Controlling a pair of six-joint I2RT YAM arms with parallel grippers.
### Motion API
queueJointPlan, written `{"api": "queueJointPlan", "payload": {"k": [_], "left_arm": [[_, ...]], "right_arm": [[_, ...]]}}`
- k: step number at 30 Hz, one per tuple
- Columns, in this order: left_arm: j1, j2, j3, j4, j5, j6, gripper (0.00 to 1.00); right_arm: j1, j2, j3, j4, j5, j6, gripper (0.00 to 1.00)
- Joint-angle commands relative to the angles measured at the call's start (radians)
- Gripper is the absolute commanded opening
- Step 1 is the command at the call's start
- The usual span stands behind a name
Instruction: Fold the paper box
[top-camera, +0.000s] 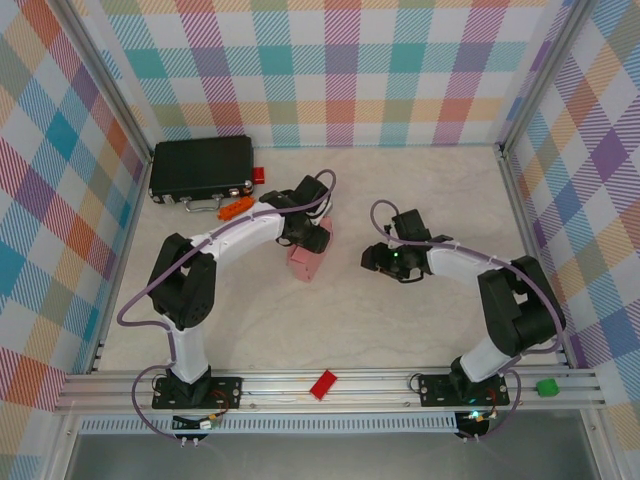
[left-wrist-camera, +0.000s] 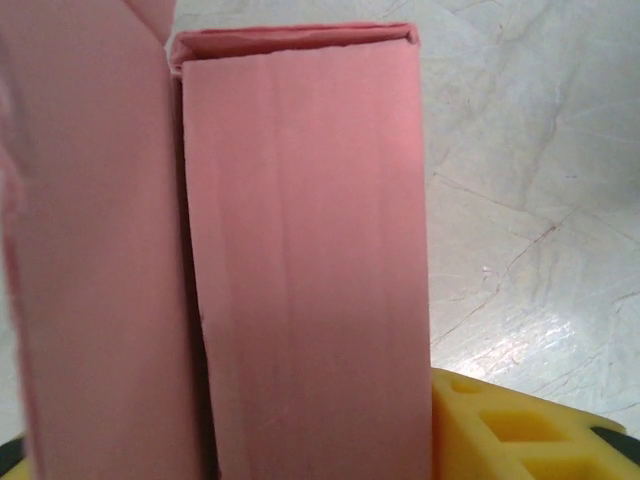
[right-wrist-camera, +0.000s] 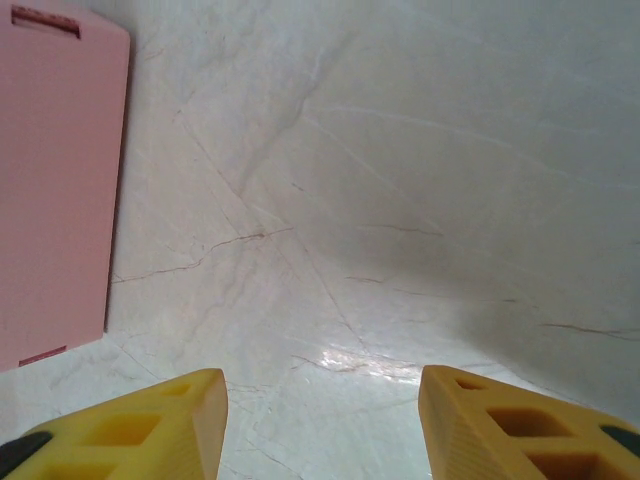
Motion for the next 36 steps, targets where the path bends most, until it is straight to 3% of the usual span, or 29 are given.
{"api": "queueJointPlan", "payload": {"k": [1,9,17,25,36], "left_arm": [[-0.012,0.005,0.022,-0.036,0.023,0.106,0.50],[-0.017,-0.069,-0.071,0.087,0.160,0.358,0.48],[-0.017,-0.028,-0.019,-0.001,0.281,0.611,0.47],[-0.025,0.013,0.026,-0.090,0.286,0.853,0.46],[-0.026,0.054,0.085,-0.154,0.266,1.006,0.50]], "right_arm": [[-0.027,-0.041,-0.021,-0.037,0.010,-0.030,0.54],[-0.079,-0.091,-0.064,-0.056,0.007,-0.044,0.54],[-0.099,-0.120,-0.092,-0.059,0.005,-0.045,0.54],[-0.105,-0.130,-0.110,-0.051,0.000,-0.038,0.54],[-0.106,-0.130,-0.113,-0.059,-0.004,-0.035,0.55]]}}
